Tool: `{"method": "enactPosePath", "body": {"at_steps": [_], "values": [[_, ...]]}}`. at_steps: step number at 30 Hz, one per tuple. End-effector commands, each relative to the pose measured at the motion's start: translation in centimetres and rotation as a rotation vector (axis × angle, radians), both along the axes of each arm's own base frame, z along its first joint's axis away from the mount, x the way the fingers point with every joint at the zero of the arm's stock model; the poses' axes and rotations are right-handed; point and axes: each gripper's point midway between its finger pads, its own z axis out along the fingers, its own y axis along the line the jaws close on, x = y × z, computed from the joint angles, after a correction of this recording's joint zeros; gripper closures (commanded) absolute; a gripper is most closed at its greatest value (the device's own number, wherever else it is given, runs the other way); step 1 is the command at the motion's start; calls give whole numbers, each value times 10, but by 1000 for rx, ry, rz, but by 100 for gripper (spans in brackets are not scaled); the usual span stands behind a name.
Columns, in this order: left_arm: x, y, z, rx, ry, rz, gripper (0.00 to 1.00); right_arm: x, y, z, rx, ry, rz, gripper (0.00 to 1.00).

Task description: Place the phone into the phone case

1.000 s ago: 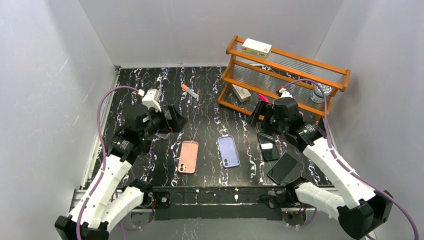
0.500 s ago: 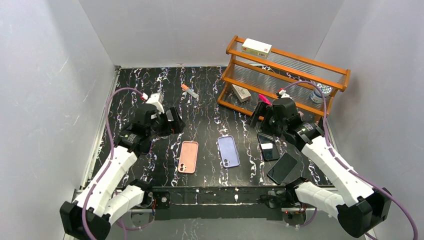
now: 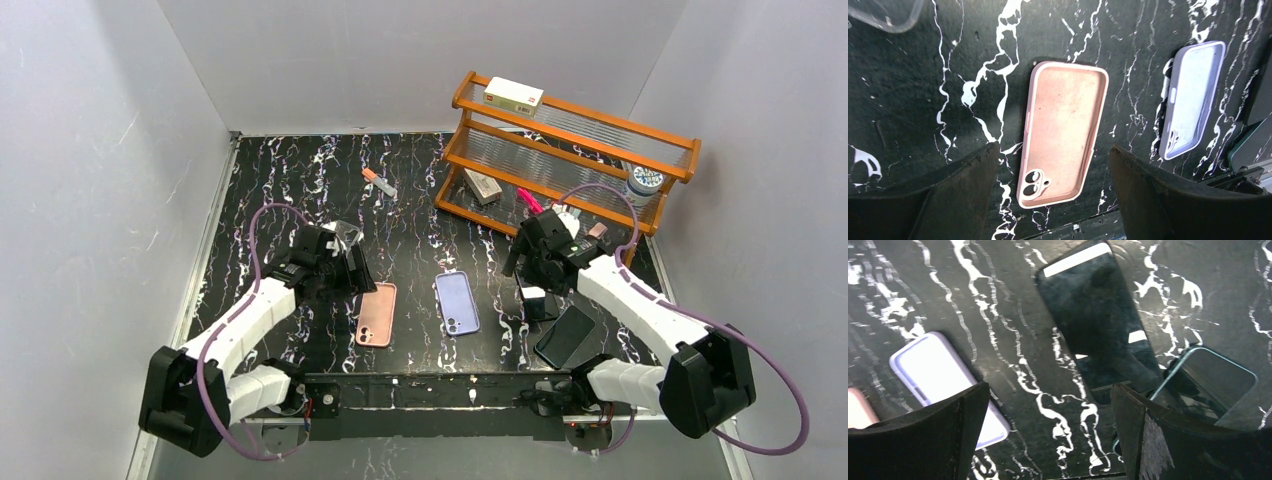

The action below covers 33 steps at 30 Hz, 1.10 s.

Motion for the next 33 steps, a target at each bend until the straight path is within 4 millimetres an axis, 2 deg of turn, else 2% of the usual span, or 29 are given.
{"method": "enactPosePath", "body": {"at_steps": [1, 5, 10, 14, 22, 33], "values": [[-5, -8, -11, -27, 44, 2, 22, 11, -24, -12, -120, -45, -64, 1], [-6, -7, -25, 5, 82, 2, 23, 17, -35, -21, -177, -57, -79, 1], [-11, -15, -30, -19, 113, -22, 23, 27, -41, -30, -130, -32, -76, 1], [-12, -22, -20, -63, 79, -58, 22, 35, -44, -40, -78, -40, -54, 1], [-1, -34, 17, -97, -43, -190, 19, 38, -43, -59, -24, 16, -17, 1], [1, -25, 25, -46, -117, -212, 15, 33, -46, -80, -45, 89, 35, 1]]}}
